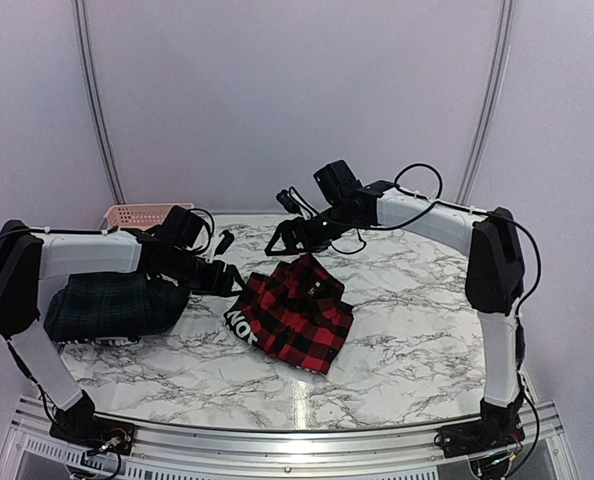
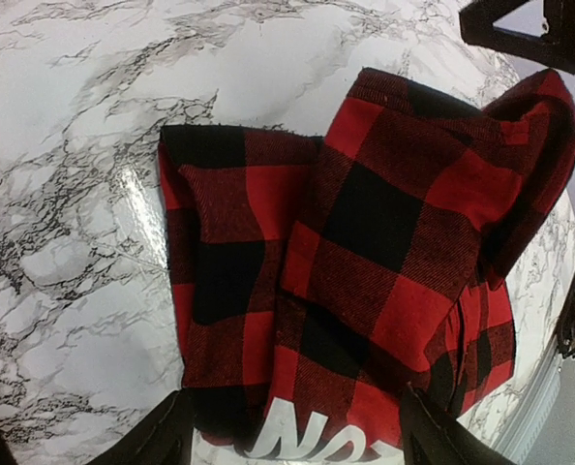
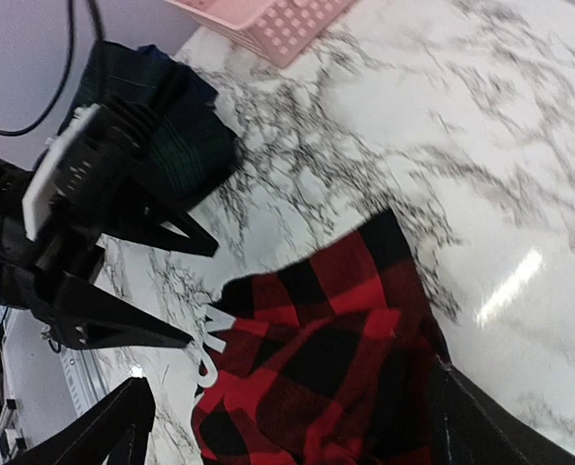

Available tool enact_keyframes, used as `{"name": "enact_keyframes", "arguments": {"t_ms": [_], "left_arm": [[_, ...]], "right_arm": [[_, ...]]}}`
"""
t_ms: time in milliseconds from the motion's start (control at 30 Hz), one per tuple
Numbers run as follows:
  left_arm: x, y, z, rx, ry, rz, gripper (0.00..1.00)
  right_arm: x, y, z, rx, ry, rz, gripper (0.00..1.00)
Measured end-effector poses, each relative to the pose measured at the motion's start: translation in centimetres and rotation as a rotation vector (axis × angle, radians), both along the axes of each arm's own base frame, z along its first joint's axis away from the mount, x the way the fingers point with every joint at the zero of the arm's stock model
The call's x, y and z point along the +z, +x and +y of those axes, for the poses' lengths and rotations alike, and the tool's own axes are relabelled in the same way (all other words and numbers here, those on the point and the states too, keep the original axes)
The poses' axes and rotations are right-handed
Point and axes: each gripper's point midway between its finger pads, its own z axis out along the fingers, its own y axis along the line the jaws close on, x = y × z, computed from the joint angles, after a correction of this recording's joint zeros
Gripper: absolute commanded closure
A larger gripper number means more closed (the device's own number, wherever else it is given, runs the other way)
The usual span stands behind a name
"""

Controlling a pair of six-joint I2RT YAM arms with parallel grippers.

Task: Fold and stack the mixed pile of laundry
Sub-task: Place the square-folded T-shirt at the center of the board, then smooth out the square-folded T-shirt at the center of the board.

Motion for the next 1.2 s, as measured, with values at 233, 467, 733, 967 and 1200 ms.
{"name": "enact_keyframes", "arguments": {"t_ms": [233,467,733,967,1200], "left_arm": [[-1.3,2.1,-1.6,0.004,-0.008,0.012,0.42],[-0.8,4.6,-4.3,-0.059,-0.065,-0.012,0.52],[-0.8,6.1,-6.5,-0.124,-0.112,-0.032,0.53],[-3.0,5.7,-7.9,-0.181,-0.123,0.016,0.50],[-4.1,4.6,-8.7,-0.221,-0.139,0.063,0.87]], "right_arm": [[2.1,0.5,1.5,0.024,0.084,-0.005,0.01],[4.2,-0.2,-5.3,-0.130,0.077,-0.006,0.08],[-0.2,-3.3,-15.2,-0.352,0.037,0.122,0.40],[-7.3,-7.7,-15.9,-0.361,-0.004,0.329,0.48],[-11.0,-8.2,-13.8,-0.315,-0.026,0.389,0.50]]}}
